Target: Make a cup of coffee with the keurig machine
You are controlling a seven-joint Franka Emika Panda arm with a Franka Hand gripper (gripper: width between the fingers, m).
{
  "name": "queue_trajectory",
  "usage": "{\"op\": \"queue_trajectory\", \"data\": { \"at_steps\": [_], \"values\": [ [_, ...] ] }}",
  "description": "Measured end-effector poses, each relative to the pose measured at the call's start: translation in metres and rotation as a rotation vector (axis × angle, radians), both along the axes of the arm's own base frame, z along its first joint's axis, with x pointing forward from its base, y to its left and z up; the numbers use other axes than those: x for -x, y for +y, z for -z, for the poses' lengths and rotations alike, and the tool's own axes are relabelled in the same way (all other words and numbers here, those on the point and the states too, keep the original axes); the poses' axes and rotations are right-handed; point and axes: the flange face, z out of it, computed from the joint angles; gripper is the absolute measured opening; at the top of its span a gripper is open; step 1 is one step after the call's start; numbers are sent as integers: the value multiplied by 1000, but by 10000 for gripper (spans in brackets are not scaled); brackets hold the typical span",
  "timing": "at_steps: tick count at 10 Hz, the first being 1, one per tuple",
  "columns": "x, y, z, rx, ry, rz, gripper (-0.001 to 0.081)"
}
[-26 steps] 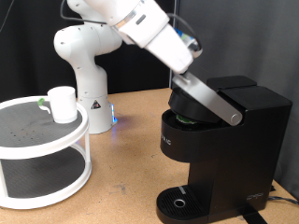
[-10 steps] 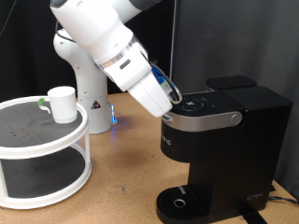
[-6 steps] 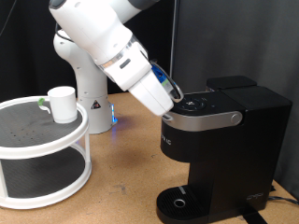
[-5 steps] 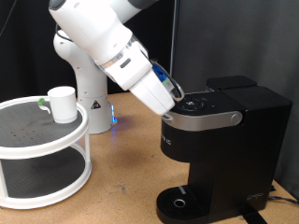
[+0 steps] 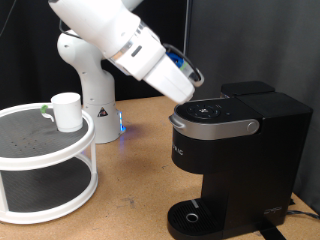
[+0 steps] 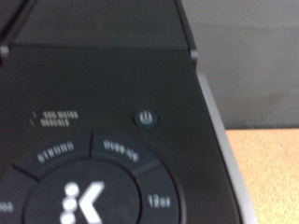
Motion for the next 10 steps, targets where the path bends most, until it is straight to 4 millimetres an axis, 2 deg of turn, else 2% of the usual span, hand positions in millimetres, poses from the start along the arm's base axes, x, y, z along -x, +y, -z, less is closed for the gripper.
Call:
{"op": "queue_trajectory", "data": {
  "at_steps": [3, 4, 6, 8, 10],
  "values": [
    [6, 0, -19, -28, -24, -14, 0],
    [7, 1, -17, -29, -18, -19, 0],
    [17, 3, -16, -69, 101, -102, 0],
    [28, -6, -21, -113, 134, -96, 0],
    [43, -18, -30, -142, 89, -46, 0]
  ]
}}
